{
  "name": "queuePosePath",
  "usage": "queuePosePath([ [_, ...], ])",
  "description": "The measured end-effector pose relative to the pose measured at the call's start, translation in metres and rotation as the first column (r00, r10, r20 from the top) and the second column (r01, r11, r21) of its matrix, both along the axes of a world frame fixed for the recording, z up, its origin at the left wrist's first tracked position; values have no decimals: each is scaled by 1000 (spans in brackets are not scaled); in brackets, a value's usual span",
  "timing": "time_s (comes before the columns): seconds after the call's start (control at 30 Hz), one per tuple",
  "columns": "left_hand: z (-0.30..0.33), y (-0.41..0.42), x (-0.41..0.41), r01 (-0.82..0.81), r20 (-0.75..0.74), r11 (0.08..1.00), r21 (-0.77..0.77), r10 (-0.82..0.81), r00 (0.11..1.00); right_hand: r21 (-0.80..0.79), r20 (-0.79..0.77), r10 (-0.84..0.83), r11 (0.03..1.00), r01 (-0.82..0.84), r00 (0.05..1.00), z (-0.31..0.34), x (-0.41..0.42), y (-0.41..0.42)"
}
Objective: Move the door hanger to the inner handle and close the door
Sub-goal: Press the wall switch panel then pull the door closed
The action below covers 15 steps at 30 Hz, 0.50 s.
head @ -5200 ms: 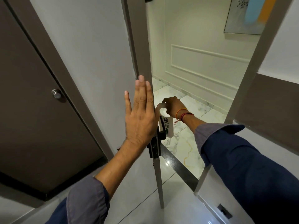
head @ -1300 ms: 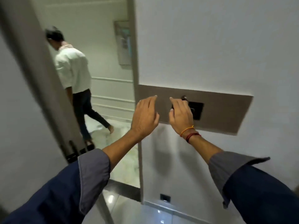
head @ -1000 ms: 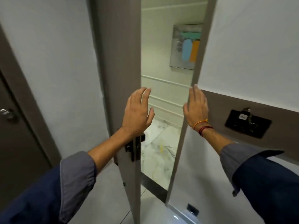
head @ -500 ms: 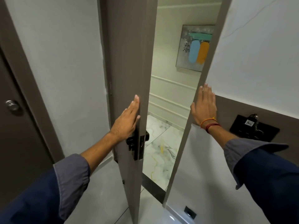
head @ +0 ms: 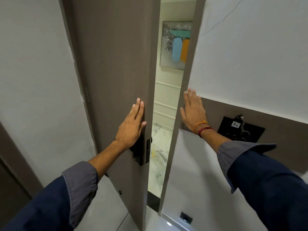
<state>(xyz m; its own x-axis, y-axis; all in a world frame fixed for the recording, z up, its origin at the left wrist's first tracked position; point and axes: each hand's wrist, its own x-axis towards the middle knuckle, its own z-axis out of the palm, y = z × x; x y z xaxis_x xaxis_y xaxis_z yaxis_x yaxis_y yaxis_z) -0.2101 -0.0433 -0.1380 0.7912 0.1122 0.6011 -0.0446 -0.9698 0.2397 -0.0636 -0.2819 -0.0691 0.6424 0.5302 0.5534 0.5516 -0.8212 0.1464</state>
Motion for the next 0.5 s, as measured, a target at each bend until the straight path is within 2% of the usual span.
queuePosePath([
  [0.07, -4, 2, 18, 12, -27, 998, 57, -10, 1000, 38, 38, 110, 993, -111, 993, 3, -2, 12],
  [0.13, -12, 4, 32, 10, -58, 996, 91, -5, 998, 66, 146, 235, 967, -247, 961, 7, -4, 29],
  [0.17, -17, 5, 39, 7, -79, 996, 92, 0, 997, 44, 217, 284, 953, -300, 934, 9, -4, 37],
  [0.23, -31, 8, 51, -17, -126, 996, 85, 27, 992, -101, 339, 374, 927, -362, 863, 6, -2, 52],
  [0.33, -54, 13, 65, -57, -259, 989, 138, 91, 961, -336, 374, 453, 879, -338, 809, -1, 8, 65],
  [0.43, -83, 16, 75, 22, -416, 977, 212, 70, 906, -437, 367, 390, 874, -214, 844, -7, 27, 64],
  [0.5, -100, 17, 85, 80, -466, 972, 223, 34, 884, -463, 403, 332, 878, -123, 853, -9, 41, 66],
])
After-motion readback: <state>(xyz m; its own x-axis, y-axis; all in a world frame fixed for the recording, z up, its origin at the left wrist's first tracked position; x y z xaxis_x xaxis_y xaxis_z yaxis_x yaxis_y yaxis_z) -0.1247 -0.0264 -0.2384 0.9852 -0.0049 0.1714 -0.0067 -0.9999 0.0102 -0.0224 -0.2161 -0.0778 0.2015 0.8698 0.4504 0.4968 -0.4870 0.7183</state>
